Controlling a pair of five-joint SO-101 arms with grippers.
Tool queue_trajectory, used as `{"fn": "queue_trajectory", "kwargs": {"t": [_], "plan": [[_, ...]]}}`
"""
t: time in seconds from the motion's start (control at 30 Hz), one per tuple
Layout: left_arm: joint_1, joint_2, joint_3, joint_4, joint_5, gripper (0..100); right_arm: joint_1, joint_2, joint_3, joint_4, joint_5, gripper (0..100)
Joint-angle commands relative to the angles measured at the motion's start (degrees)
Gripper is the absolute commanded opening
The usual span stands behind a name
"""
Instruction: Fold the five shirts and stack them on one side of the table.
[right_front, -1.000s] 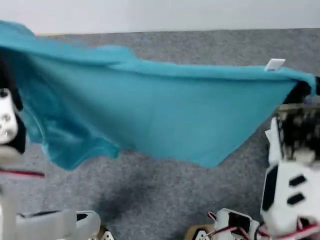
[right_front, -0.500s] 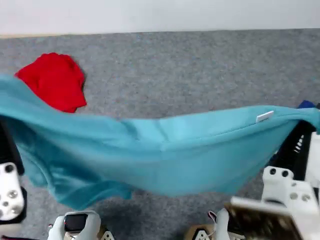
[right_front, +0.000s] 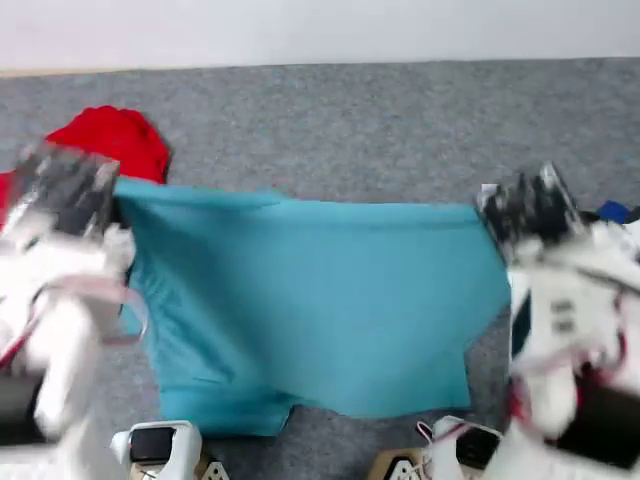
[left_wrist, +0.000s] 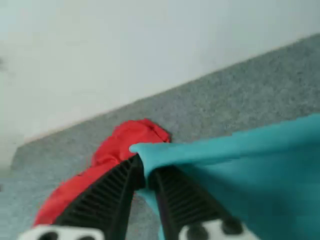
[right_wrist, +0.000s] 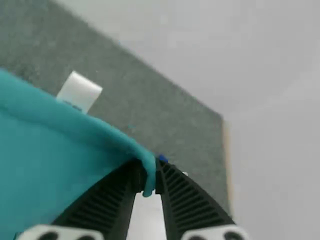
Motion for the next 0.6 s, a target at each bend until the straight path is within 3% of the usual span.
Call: {"fn": "queue_trajectory", "kwargs": {"t": [0.0,0.13,0.27,0.43,0.57], "plan": [[-0.4,-0.8,14.9,-17.1,-0.3,1,0.6,3.0,9.6,-10.9,0.3,1.0],[-0.4,-0.7,28.4,-33.9,-0.3,1,0.5,6.2,18.1,-24.2,0.3,1.0],[0.2,-0.3,35.5,-45.6,-0.3,1,-1.0,10.3,23.1,-34.7,0.3,1.0],[1.0,6.2,34.2,-53.5,0.0,1,-2.9,16.2,25.1,-46.2,-1.3,1.0],[1.9,15.4,27.8,-55.4,0.0,1,-4.8,21.9,22.4,-51.4,-2.6,1.0]]}}
